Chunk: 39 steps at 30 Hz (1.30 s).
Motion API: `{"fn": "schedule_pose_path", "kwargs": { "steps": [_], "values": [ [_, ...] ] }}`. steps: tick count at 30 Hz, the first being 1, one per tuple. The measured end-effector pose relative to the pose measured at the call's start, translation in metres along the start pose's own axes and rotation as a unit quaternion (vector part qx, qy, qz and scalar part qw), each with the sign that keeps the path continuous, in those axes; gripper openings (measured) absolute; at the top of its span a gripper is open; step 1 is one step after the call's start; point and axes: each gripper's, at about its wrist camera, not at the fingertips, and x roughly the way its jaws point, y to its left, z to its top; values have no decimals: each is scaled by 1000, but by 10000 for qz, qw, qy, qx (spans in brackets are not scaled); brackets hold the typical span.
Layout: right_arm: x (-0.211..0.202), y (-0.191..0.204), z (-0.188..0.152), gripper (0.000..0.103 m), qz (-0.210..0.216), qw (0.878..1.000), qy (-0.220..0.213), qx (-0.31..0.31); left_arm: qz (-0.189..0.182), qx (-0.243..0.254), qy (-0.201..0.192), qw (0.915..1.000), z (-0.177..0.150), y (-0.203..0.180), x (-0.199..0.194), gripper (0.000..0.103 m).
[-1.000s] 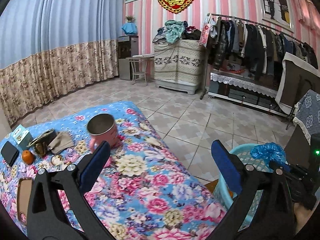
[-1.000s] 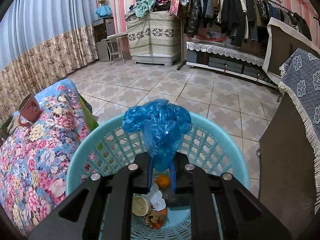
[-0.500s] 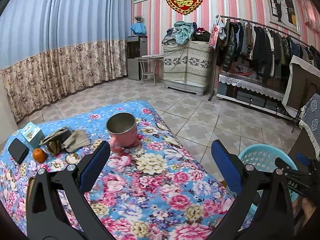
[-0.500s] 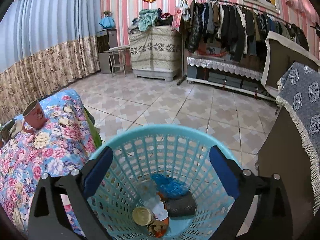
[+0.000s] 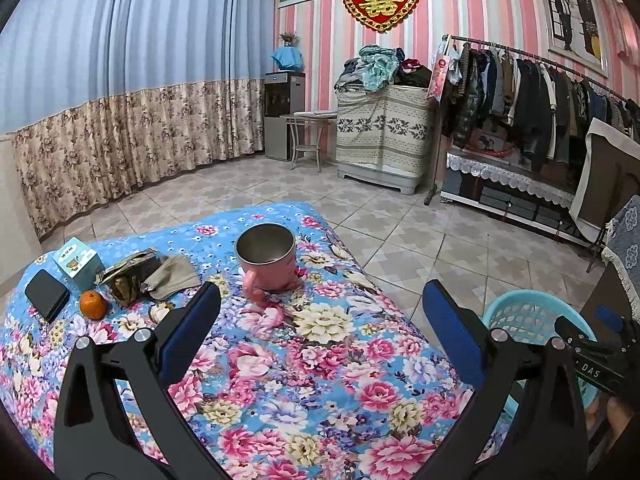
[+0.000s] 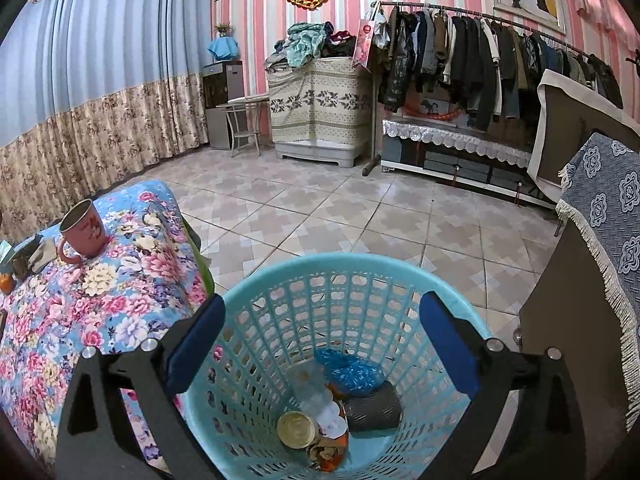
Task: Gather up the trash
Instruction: 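Withdraw both open grippers from the basket toward the bed, then grasp the orange with the left gripper while the right grasps the beige cloth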
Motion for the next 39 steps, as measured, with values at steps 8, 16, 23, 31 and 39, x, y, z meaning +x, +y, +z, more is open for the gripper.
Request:
{"fn": "schedule_pose_path", "kwargs": {
  "steps": [8, 16, 23, 31, 39],
  "values": [
    [-7, 6, 3, 96, -3, 10000, -58, -42, 20, -63, -46, 10000, 1, 8, -5, 98],
    [-11, 19, 6, 96, 76, 9999, -97, -106, 120, -109, -91, 9998, 3, 23, -10, 98],
    [-13, 31, 6, 96, 132, 9997, -100, -205, 236, -229, -141, 9994, 4, 45, -15, 98],
    [-24, 54, 16, 96, 198, 9987, -250, -397, 438, -288, -160, 9985, 1, 78, -18, 98],
    [-22, 104, 20, 96, 529, 9967, -264, -562, 790, -442, -96, 9958, -6, 135, -19, 98]
  ]
}}
